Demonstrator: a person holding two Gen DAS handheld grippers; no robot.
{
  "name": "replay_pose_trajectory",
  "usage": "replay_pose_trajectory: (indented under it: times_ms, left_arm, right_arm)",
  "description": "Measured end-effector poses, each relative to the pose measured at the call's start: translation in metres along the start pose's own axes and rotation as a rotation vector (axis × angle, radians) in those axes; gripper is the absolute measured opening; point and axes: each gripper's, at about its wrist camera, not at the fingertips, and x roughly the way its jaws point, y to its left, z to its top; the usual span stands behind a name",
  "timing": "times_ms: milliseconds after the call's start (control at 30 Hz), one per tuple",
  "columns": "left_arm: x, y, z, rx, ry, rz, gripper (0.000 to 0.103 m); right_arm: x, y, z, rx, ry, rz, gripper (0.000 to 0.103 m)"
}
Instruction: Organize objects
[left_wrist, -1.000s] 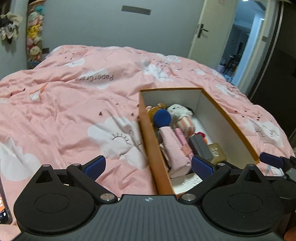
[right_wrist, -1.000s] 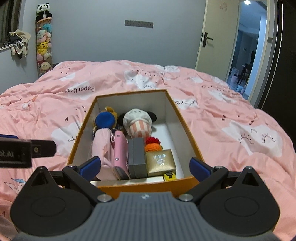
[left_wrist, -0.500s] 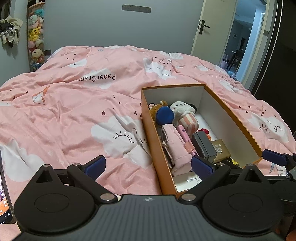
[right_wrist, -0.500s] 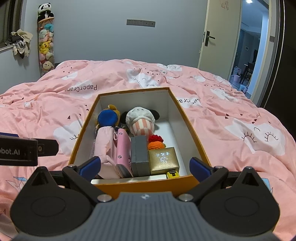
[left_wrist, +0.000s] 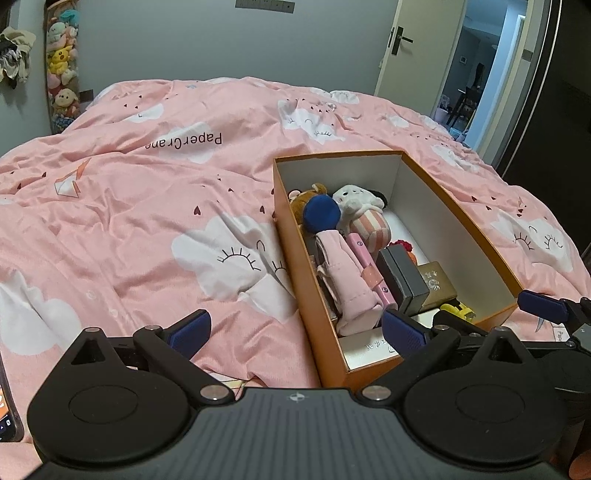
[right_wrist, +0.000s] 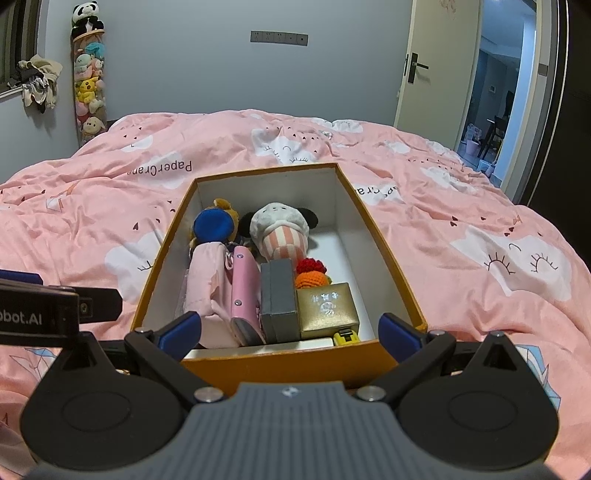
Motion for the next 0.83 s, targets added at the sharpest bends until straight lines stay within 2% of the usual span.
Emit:
replay_pose_trajectory:
  times_ms: [833]
  left_arm:
    - [0.0021,0.0007,-0.0016,-0.004,0.005,-0.001,0.103]
  right_arm:
    - [0.0043,-0.0042,-0.0020,0.023,0.024,0.007,0.102]
